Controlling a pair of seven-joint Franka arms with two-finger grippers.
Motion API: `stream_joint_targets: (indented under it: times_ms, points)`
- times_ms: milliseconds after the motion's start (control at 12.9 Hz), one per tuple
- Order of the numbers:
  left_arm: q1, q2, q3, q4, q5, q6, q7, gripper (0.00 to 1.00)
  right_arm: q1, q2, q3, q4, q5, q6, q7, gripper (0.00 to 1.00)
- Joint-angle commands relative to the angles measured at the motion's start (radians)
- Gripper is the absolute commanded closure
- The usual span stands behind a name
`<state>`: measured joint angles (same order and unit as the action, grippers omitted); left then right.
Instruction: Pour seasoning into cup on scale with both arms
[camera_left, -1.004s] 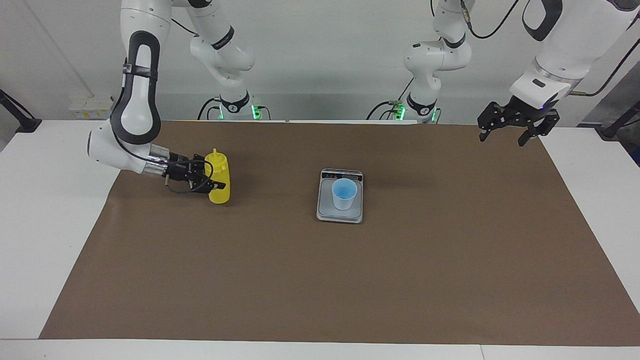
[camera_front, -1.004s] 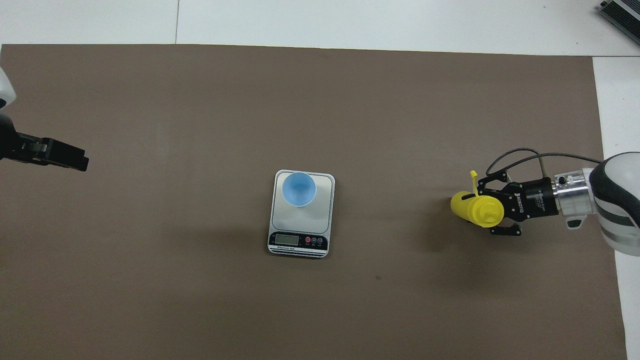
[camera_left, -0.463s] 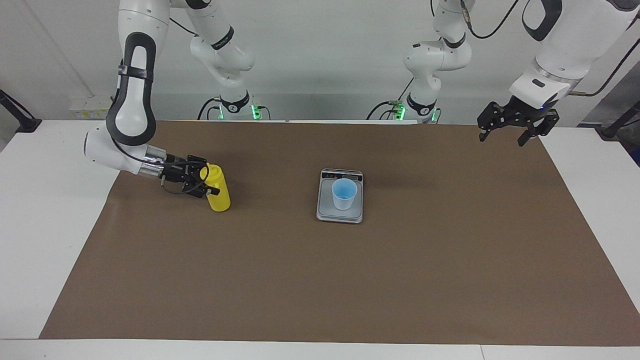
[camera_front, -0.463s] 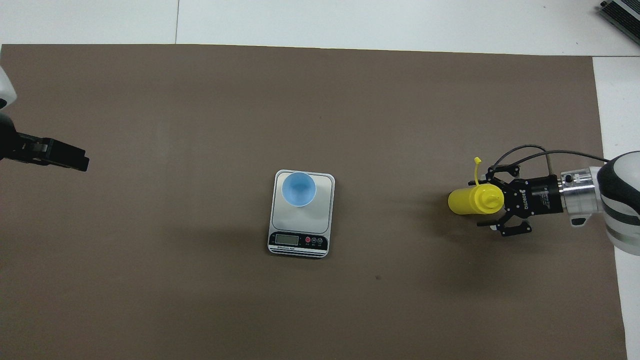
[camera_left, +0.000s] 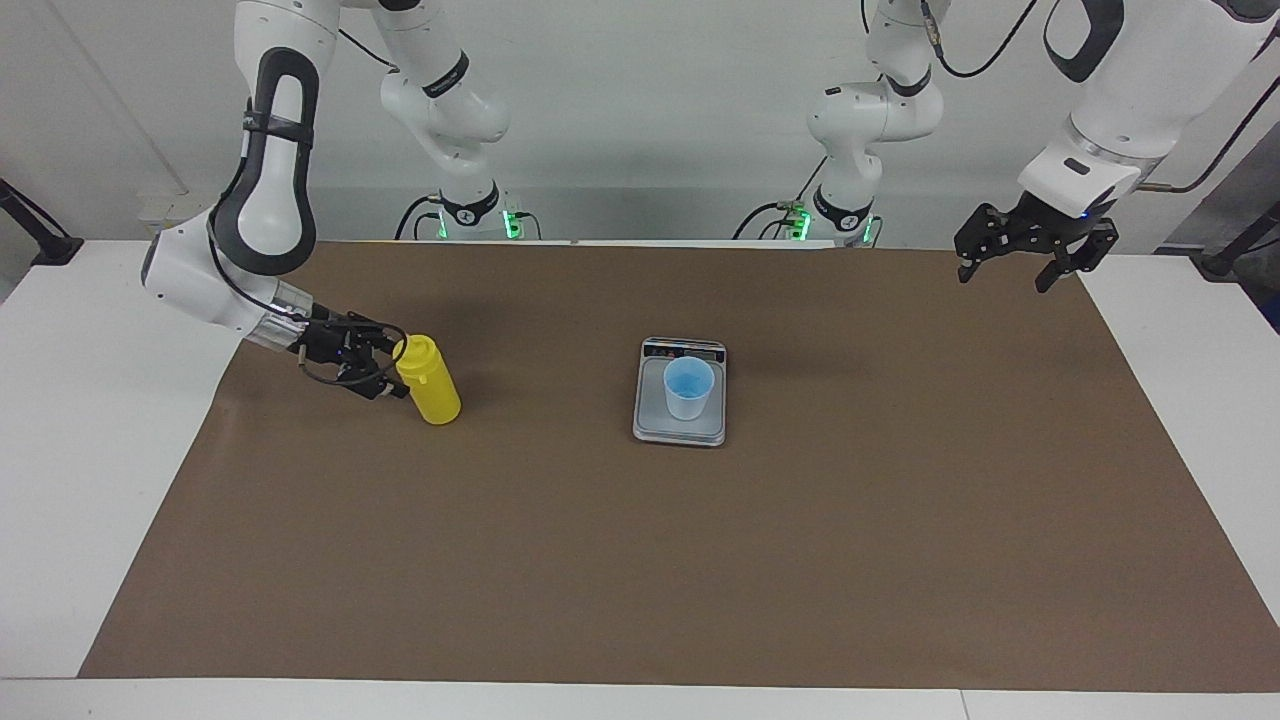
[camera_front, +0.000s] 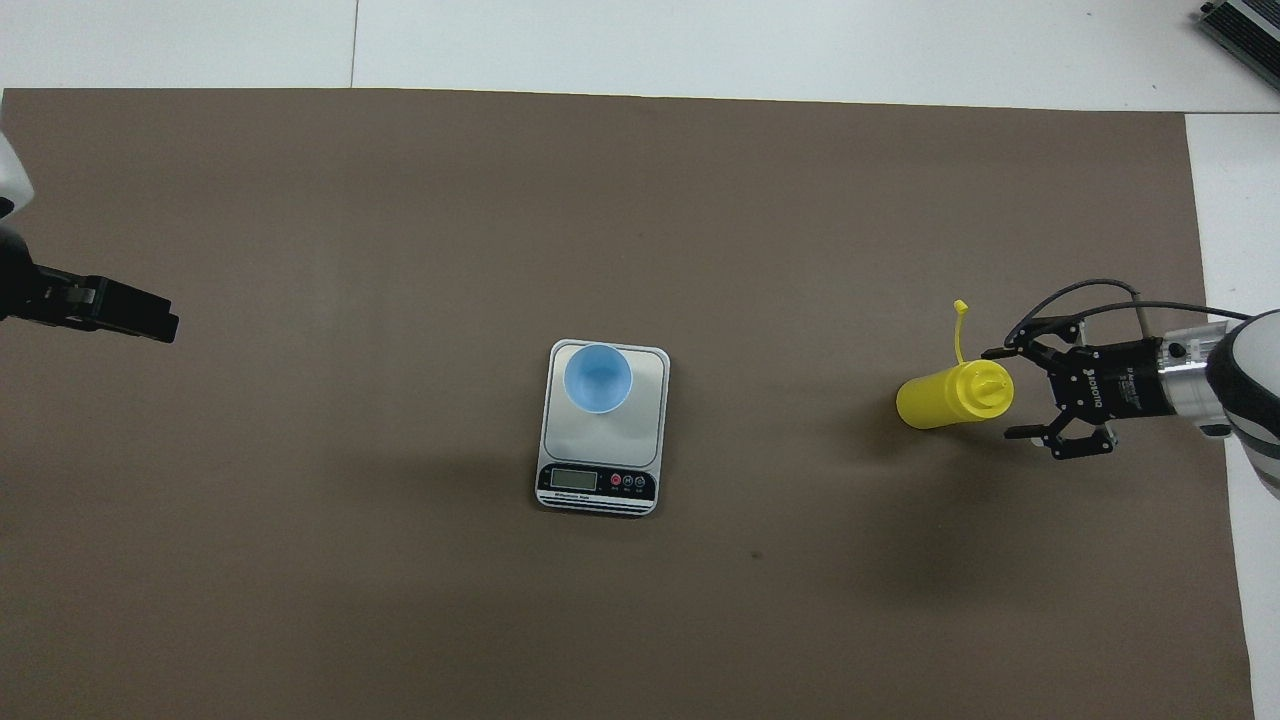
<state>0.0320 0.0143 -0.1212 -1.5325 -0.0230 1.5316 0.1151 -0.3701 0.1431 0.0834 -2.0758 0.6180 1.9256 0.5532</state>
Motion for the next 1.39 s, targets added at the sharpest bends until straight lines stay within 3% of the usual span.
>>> stream_joint_targets:
  times_ms: [0, 154, 386, 618, 850, 1081, 1313]
  points:
    - [-0.003, -0.010, 0.003, -0.015, -0.002, 0.010, 0.012, 0.00, -0.020, -0.071, 0.010, 0.029, -0.160, 0.015, -0.029, 0.00]
    - [-0.003, -0.008, 0.003, -0.014, -0.002, 0.012, 0.011, 0.00, 0.002, -0.141, 0.019, 0.039, -0.297, 0.010, -0.030, 0.00]
    - [-0.001, -0.008, 0.003, -0.014, -0.002, 0.012, 0.009, 0.00, 0.120, -0.230, 0.024, 0.039, -0.417, 0.007, -0.047, 0.00]
    - [0.003, -0.010, 0.003, -0.011, -0.002, 0.012, 0.026, 0.00, 0.282, -0.255, 0.024, 0.039, -0.588, 0.006, -0.053, 0.00]
    - [0.008, -0.010, 0.006, -0.012, 0.000, 0.012, 0.026, 0.00, 0.399, -0.257, 0.024, 0.078, -0.610, -0.014, -0.151, 0.00]
    - [0.011, -0.014, 0.006, -0.014, 0.021, 0.009, 0.031, 0.00, 0.412, -0.220, 0.024, 0.199, -0.610, -0.049, -0.269, 0.00]
    - [0.012, -0.014, 0.008, -0.014, 0.031, 0.013, 0.032, 0.00, 0.401, -0.151, 0.024, 0.399, -0.616, -0.192, -0.312, 0.00]
